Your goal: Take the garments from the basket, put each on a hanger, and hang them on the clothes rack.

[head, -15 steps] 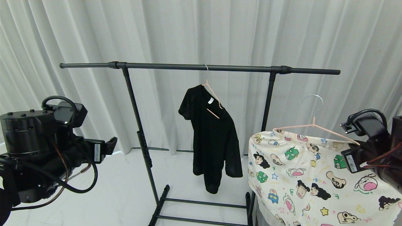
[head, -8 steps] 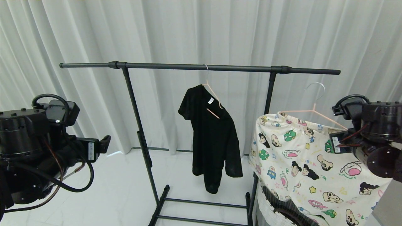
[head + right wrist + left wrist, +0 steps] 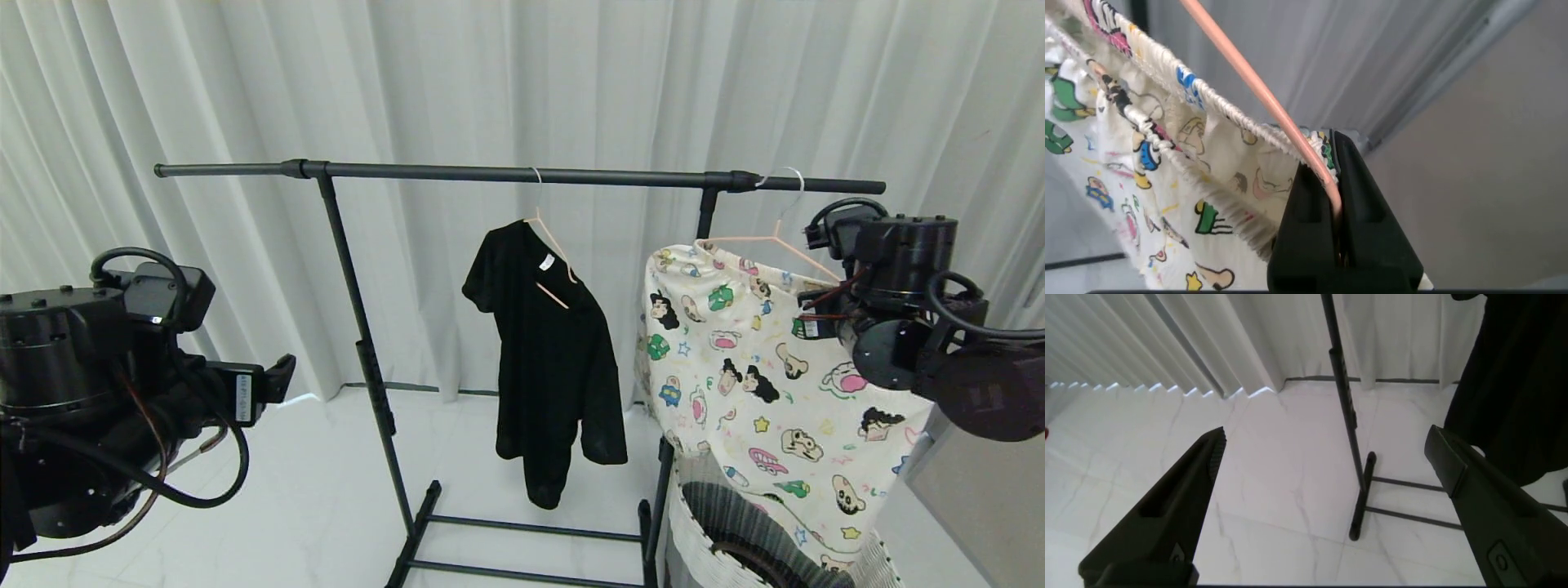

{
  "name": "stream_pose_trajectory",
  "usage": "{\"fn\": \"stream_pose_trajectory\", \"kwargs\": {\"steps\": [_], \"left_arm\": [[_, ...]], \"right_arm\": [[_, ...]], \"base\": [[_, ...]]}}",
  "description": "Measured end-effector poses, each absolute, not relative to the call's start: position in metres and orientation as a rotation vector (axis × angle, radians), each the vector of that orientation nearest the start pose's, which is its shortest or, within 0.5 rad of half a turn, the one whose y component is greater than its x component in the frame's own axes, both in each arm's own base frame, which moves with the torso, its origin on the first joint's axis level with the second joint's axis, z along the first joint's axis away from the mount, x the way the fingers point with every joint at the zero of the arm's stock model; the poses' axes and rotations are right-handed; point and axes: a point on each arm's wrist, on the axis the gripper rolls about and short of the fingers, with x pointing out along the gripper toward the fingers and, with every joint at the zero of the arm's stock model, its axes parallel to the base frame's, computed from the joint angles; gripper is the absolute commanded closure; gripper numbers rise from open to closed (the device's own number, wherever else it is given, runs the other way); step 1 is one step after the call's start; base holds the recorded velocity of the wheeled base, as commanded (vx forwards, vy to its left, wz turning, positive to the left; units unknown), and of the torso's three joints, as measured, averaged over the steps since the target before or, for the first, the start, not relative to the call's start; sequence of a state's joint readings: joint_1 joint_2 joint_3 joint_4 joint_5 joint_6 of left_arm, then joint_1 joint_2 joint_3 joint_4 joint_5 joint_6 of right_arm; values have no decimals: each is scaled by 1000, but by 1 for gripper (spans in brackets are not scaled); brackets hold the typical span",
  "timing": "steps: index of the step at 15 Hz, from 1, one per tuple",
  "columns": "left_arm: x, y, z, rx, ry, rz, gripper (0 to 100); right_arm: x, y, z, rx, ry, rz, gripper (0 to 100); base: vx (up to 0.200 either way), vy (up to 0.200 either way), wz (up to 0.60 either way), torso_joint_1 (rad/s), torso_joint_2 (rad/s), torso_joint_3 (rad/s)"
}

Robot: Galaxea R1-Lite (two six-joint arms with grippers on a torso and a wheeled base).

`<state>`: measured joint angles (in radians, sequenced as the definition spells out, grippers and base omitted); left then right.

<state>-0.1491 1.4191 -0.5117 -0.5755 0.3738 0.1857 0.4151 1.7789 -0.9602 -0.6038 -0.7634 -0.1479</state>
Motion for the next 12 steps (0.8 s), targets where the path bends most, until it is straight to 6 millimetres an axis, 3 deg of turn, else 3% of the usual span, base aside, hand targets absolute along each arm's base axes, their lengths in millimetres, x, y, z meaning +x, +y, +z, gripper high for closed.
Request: {"fn": "stream_pose_trajectory", "kwargs": {"steps": [1, 5, 12], "left_arm": [[215, -24, 172, 270, 343, 189, 0], [209, -25, 172, 268, 337, 176, 0], [206, -26, 173, 266, 327, 162, 0]], "right_arm": [[311, 126, 199, -261, 194, -319, 100], [325, 145, 210, -235, 144, -291, 100], [326, 161, 210, -236, 135, -254, 100]], "base": [[0, 0, 0, 0, 0, 0], [200, 0, 0, -4, 4, 4], [200, 0, 0, 8, 2, 2]]}}
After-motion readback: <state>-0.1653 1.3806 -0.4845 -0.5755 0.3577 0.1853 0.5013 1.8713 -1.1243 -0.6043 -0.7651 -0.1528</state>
